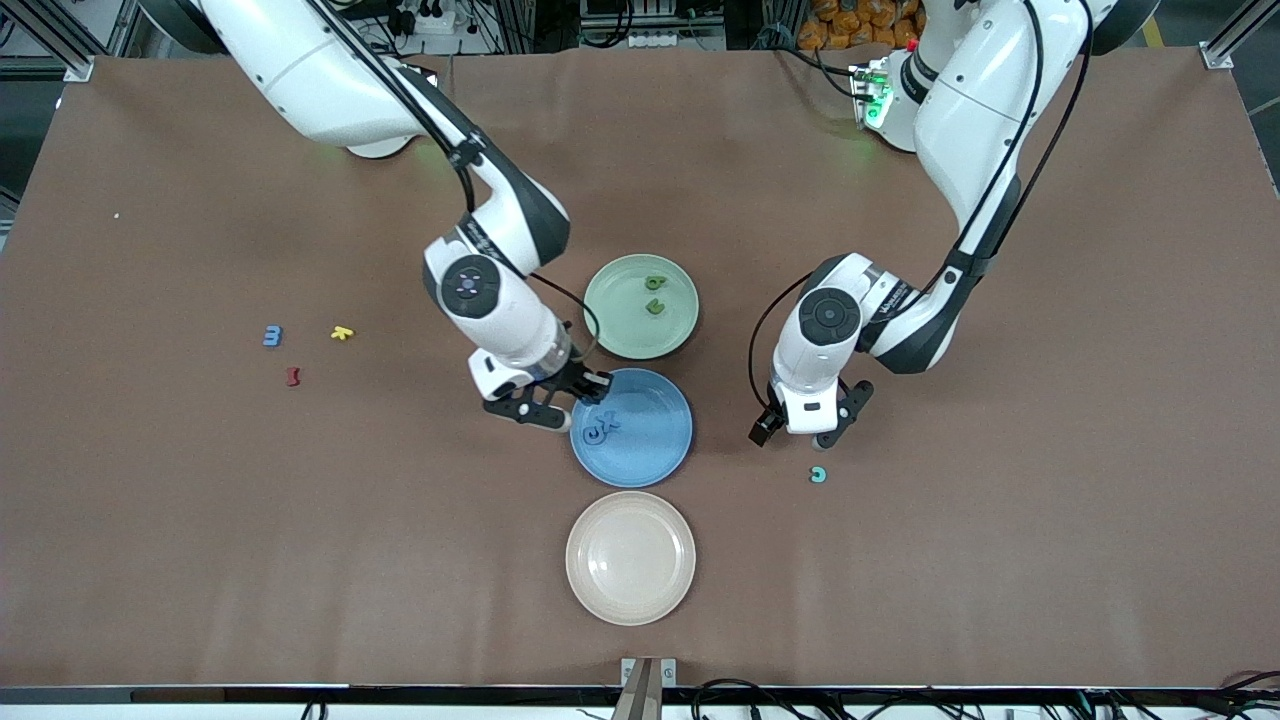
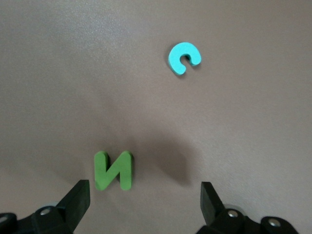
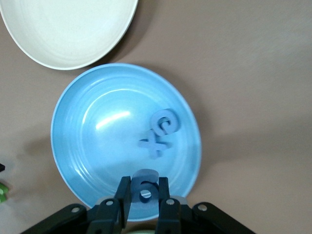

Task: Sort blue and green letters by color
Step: 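Carry the blue 9 to the blue plate while the left gripper reaches the N, then release the 9 with the right gripper while the left gripper grasps the N, then place the N on the green plate while the right gripper grasps the E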

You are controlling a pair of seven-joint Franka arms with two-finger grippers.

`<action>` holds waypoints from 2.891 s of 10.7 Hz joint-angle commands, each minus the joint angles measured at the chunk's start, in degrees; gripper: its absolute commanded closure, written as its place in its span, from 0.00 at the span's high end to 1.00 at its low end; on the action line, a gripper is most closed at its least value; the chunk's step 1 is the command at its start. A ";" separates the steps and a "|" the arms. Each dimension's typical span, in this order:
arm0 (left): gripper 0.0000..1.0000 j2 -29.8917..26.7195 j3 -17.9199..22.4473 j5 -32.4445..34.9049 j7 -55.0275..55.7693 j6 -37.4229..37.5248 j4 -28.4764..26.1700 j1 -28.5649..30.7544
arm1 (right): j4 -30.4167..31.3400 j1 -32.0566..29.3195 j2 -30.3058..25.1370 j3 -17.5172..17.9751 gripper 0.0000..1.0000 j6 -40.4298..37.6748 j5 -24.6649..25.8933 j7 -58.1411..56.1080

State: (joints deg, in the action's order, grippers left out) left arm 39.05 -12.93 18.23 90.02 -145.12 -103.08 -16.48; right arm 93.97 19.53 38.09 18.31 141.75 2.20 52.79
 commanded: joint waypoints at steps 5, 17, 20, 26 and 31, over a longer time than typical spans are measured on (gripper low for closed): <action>1.00 0.85 0.54 1.72 -2.39 0.80 0.77 1.37 | -7.84 0.52 6.21 -0.03 1.00 -1.21 6.50 11.29; 0.00 -1.95 -0.51 1.46 -2.13 2.54 0.24 0.75 | 29.68 -33.50 -25.52 -1.76 0.97 -23.90 6.06 -39.50; 0.00 -3.80 -6.57 0.93 -0.90 3.70 0.60 0.06 | 37.24 -33.59 -26.23 -8.61 0.92 -12.32 6.06 -45.28; 0.00 -5.22 -7.99 0.93 10.34 3.70 1.12 -15.39 | 40.59 -34.99 -22.20 -14.44 0.74 -1.60 5.98 -54.71; 1.00 -4.69 -7.37 4.45 15.19 7.19 1.21 -21.40 | 40.94 -35.52 -20.34 -16.90 0.72 1.33 5.98 -59.82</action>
State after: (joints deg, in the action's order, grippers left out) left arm 34.65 -21.09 20.02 103.65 -141.52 -101.89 -36.92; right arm 134.45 -14.86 17.46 1.32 141.93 8.17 -5.36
